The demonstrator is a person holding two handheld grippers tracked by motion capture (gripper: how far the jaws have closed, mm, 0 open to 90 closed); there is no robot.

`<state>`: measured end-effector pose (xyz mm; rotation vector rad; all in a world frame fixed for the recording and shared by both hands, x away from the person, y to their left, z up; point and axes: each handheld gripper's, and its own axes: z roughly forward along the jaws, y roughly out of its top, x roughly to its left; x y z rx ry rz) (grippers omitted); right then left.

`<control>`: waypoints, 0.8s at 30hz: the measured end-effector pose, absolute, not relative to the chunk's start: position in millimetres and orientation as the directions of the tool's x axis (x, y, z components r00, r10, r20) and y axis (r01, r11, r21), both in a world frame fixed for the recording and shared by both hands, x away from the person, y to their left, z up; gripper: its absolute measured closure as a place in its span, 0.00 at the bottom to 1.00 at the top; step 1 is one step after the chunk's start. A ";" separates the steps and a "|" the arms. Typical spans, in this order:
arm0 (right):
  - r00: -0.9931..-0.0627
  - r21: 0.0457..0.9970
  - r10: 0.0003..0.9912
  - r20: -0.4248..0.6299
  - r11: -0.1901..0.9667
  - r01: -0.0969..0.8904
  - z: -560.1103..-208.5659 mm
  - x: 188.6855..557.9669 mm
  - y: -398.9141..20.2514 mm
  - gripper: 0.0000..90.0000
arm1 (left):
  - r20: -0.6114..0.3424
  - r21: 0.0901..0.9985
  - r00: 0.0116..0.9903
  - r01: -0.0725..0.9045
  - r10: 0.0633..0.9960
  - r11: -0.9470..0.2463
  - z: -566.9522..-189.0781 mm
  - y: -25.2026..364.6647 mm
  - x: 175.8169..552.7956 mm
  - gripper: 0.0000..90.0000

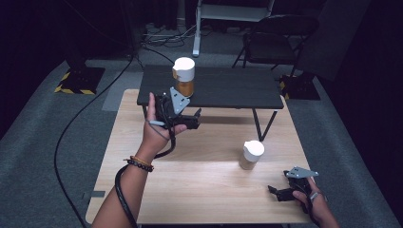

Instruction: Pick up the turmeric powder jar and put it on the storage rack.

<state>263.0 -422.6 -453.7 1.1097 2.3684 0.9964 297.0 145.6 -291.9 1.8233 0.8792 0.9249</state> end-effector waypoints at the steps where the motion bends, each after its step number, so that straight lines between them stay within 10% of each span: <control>1: -0.637 0.718 0.771 -0.010 0.449 0.532 -453.7 263.0 -422.6 0.00 | 0.242 0.912 0.478 0.185 0.845 -0.366 -294.1 145.3 294.0 0.01; 24: -0.637 0.718 0.771 -0.010 0.448 0.532 -453.7 263.1 -422.7 0.00 | 0.327 0.853 0.545 0.183 0.772 -0.489 -349.1 137.3 254.3 0.01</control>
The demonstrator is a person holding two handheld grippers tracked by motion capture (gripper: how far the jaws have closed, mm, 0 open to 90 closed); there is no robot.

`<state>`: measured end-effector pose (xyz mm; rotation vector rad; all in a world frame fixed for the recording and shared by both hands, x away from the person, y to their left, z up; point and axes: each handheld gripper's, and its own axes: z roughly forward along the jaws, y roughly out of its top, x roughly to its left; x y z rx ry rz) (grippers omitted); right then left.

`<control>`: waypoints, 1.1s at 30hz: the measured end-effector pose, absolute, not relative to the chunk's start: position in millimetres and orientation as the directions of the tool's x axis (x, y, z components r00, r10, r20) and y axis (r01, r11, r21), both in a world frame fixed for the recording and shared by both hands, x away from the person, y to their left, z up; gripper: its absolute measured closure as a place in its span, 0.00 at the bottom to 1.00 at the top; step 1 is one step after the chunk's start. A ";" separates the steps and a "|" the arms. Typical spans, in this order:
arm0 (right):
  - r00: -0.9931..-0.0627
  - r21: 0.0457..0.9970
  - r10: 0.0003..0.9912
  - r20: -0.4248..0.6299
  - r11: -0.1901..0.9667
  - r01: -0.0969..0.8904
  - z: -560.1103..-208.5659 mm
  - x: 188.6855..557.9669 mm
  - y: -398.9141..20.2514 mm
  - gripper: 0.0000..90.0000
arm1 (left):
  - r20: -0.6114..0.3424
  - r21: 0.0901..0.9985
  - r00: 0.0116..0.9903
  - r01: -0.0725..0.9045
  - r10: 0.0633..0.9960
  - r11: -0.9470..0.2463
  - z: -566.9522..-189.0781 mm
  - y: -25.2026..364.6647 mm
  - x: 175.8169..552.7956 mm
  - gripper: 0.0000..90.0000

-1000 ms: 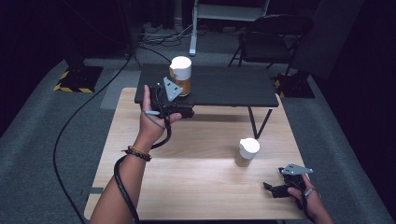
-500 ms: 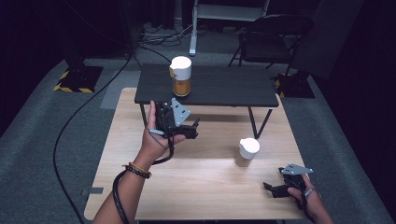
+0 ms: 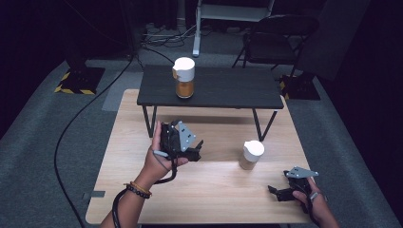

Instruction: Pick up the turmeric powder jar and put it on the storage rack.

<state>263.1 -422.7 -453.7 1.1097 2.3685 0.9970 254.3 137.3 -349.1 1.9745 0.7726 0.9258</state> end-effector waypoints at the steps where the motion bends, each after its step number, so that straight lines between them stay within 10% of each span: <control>1: -0.637 0.718 0.771 -0.010 0.448 0.532 -453.7 263.1 -422.7 0.00 | 0.336 0.845 0.548 0.185 0.766 -0.502 -352.4 136.5 252.7 0.01; 33: -0.641 0.718 0.767 -0.010 0.451 0.529 -453.8 263.5 -423.7 0.00 | 0.323 0.728 0.572 0.358 0.754 -0.584 -436.1 148.8 236.9 0.02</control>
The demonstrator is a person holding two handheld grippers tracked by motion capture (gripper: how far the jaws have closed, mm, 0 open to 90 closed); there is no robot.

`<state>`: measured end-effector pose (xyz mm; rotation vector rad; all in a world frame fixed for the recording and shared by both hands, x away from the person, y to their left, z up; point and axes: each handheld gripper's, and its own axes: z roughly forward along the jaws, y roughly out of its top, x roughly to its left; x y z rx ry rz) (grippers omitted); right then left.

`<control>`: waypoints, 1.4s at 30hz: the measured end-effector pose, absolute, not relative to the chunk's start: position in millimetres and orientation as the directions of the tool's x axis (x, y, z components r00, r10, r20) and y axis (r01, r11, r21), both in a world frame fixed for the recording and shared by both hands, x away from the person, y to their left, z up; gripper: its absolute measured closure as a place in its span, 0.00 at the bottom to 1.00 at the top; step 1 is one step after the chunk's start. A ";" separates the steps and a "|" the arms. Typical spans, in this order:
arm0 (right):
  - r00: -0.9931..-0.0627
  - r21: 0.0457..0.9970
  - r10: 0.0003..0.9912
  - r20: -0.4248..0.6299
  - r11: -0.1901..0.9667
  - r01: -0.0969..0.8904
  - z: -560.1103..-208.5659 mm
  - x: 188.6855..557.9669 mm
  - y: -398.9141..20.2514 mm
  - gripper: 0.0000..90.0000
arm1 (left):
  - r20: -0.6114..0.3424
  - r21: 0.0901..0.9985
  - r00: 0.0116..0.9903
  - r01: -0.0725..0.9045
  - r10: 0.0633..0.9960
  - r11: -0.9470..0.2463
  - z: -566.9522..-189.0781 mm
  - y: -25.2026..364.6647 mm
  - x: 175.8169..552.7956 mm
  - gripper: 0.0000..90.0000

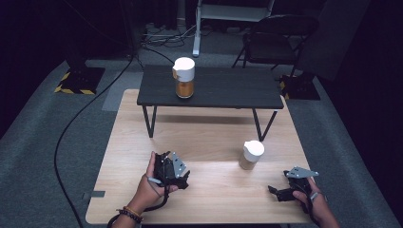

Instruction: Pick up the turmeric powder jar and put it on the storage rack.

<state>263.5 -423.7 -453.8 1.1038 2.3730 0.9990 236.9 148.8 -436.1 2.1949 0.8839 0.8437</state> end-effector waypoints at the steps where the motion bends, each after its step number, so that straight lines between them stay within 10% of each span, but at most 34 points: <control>1: -0.641 0.718 0.768 -0.009 0.451 0.530 -453.8 263.5 -423.7 0.00 | 0.323 0.723 0.573 0.364 0.753 -0.587 -437.6 149.5 237.0 0.02; 42: -0.643 0.718 0.766 -0.010 0.453 0.528 -453.8 263.9 -424.1 0.00 | -0.011 0.692 0.506 0.626 0.862 -0.359 -452.4 232.3 260.0 0.00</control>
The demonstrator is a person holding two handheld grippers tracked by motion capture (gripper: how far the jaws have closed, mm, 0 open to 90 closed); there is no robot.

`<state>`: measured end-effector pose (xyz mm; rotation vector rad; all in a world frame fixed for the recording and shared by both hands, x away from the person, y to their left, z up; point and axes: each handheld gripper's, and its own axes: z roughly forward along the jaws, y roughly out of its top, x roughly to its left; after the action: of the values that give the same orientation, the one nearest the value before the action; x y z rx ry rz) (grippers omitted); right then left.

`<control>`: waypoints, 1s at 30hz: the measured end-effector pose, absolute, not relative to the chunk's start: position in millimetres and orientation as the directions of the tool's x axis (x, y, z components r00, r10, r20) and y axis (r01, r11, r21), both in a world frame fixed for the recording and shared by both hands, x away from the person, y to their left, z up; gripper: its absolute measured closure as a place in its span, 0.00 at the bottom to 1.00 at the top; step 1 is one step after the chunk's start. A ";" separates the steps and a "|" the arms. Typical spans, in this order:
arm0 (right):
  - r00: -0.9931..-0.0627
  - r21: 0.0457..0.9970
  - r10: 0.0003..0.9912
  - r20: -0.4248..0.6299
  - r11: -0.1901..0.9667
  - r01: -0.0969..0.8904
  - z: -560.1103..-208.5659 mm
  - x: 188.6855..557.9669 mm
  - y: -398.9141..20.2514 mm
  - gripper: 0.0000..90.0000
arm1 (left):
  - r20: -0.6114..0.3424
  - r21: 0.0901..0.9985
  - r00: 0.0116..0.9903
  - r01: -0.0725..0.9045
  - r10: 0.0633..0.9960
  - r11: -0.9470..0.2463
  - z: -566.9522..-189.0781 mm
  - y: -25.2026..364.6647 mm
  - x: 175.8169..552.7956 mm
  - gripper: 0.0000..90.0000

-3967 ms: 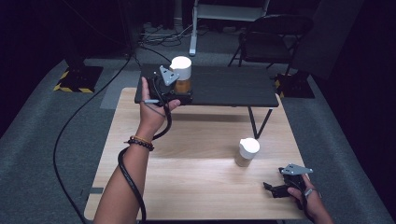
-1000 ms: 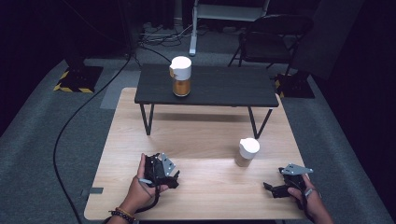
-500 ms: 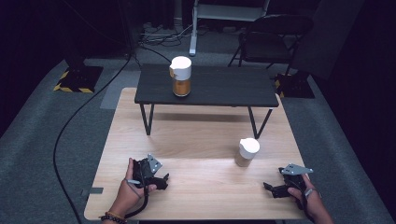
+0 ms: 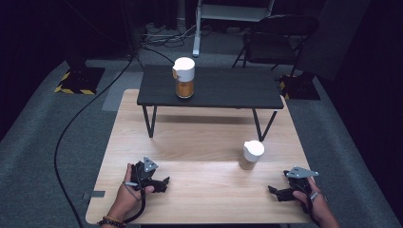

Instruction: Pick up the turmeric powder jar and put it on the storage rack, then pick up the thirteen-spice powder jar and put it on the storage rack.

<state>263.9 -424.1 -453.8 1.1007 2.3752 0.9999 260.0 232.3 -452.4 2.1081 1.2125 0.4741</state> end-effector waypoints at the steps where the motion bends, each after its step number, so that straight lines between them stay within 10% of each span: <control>1: -0.643 0.718 0.766 -0.010 0.453 0.528 -453.8 263.9 -424.1 0.00 | -0.011 0.691 0.506 0.627 0.862 -0.360 -452.4 232.2 260.1 0.00; 30: -0.646 0.718 0.763 -0.011 0.456 0.526 -453.6 264.3 -424.6 0.00 | -0.009 0.690 0.512 0.625 0.859 -0.365 -452.0 232.3 261.5 0.00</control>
<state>264.3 -424.6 -453.6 1.0961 2.3781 0.9996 261.5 232.3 -452.0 2.1145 1.2064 0.4714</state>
